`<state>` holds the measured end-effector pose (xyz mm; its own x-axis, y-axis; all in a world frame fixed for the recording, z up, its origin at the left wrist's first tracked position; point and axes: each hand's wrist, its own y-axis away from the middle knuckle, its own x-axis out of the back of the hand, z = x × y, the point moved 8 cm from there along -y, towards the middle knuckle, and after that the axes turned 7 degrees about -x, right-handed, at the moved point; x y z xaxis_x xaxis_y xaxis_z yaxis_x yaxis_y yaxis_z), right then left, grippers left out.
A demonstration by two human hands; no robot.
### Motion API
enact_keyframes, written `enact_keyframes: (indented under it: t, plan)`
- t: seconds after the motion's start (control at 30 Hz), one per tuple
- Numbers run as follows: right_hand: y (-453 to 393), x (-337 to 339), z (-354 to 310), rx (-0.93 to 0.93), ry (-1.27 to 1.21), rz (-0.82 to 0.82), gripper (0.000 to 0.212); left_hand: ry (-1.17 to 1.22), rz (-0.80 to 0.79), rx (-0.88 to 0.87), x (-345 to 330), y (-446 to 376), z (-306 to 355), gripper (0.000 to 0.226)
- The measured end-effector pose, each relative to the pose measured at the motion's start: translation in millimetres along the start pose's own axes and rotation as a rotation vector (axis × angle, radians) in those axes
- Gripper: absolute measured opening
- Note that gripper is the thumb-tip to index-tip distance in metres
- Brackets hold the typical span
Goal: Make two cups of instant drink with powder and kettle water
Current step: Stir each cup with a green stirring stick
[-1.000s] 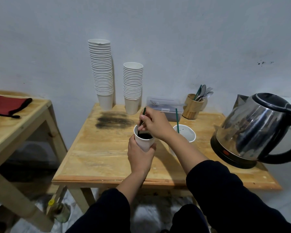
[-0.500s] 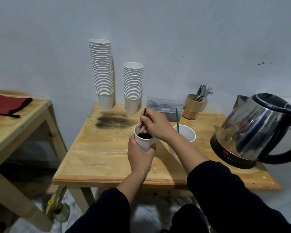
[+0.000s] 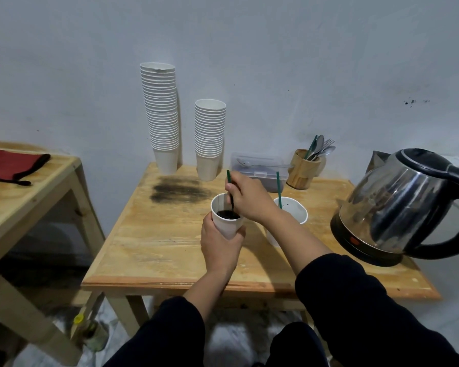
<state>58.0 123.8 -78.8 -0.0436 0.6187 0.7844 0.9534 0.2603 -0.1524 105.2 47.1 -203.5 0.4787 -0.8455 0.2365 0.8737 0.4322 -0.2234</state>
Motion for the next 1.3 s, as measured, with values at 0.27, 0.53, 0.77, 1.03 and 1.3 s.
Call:
enact_keyframes:
  t: [0.27, 0.53, 0.77, 1.03, 1.3]
  plan:
    - [5.7, -4.3, -3.2, -0.031, -0.291, -0.07, 0.017, 0.011, -0.01, -0.001, -0.5, -0.3, 0.1, 0.076]
    - [0.2, 3.5, -0.9, -0.01, -0.002, 0.073, 0.012, -0.001, -0.001, -0.001, -0.4, -0.3, -0.3, 0.076]
    - [-0.5, -0.4, 2.2, -0.038, -0.126, -0.012, 0.012, -0.015, -0.002, -0.003, -1.0, -0.4, -0.7, 0.077]
    - [1.6, -3.7, 1.1, -0.027, -0.264, 0.002, 0.016, -0.001, -0.012, 0.002, -1.8, -0.9, -1.9, 0.076]
    - [-2.3, 5.7, 7.2, -0.015, -0.015, 0.079, 0.009, -0.017, 0.005, -0.009, -0.6, 0.4, 0.2, 0.077]
